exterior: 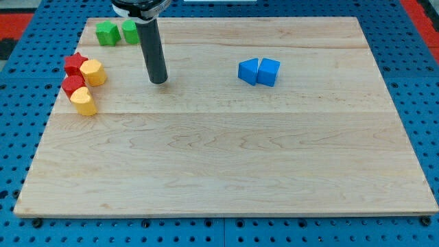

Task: Push yellow hexagon away from the red star

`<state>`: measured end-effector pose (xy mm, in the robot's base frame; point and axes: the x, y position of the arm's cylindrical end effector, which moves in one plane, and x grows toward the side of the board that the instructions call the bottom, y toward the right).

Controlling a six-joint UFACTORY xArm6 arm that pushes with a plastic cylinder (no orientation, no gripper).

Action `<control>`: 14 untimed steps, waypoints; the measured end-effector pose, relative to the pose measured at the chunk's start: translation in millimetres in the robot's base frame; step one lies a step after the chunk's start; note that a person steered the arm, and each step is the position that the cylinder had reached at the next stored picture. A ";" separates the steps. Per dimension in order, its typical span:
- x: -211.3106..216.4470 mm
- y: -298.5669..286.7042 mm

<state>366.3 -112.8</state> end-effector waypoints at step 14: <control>-19.1 -125.5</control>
<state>347.2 -238.3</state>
